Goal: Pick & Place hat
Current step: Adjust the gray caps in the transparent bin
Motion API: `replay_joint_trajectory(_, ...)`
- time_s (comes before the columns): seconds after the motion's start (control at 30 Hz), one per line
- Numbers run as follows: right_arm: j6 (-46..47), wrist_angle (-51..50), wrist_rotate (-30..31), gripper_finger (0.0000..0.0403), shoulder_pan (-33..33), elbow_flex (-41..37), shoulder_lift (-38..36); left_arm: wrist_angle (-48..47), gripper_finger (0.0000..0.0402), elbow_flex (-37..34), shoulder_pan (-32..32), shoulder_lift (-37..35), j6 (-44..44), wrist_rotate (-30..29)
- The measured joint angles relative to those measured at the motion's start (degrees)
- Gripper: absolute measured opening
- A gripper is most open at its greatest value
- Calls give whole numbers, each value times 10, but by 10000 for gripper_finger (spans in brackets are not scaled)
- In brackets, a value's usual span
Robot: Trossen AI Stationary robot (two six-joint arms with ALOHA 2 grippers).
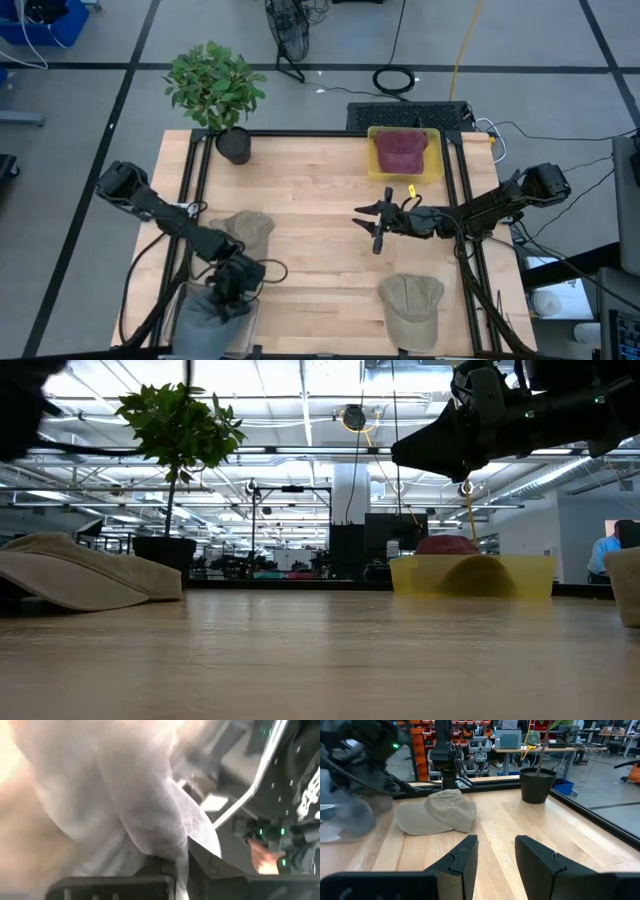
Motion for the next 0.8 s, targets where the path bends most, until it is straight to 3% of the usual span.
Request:
replay_joint_trajectory(0.27, 9, -6, 1, 121, 0, 0, 0, -5, 11, -10, 46, 0, 81, -28)
replay_joint_trajectory(0.43, 13, -7, 1, 121, 0, -9, 0, -8, 16, -9, 36, -3, 148, -83)
replay_joint_trajectory(0.63, 28, 55, 2, 121, -1, -42, 0, -14, 18, -9, 32, -2, 170, -106)
replay_joint_trajectory(0.8, 30, 135, 2, 121, -1, -75, 0, 13, 19, -10, 35, 0, 160, -52)
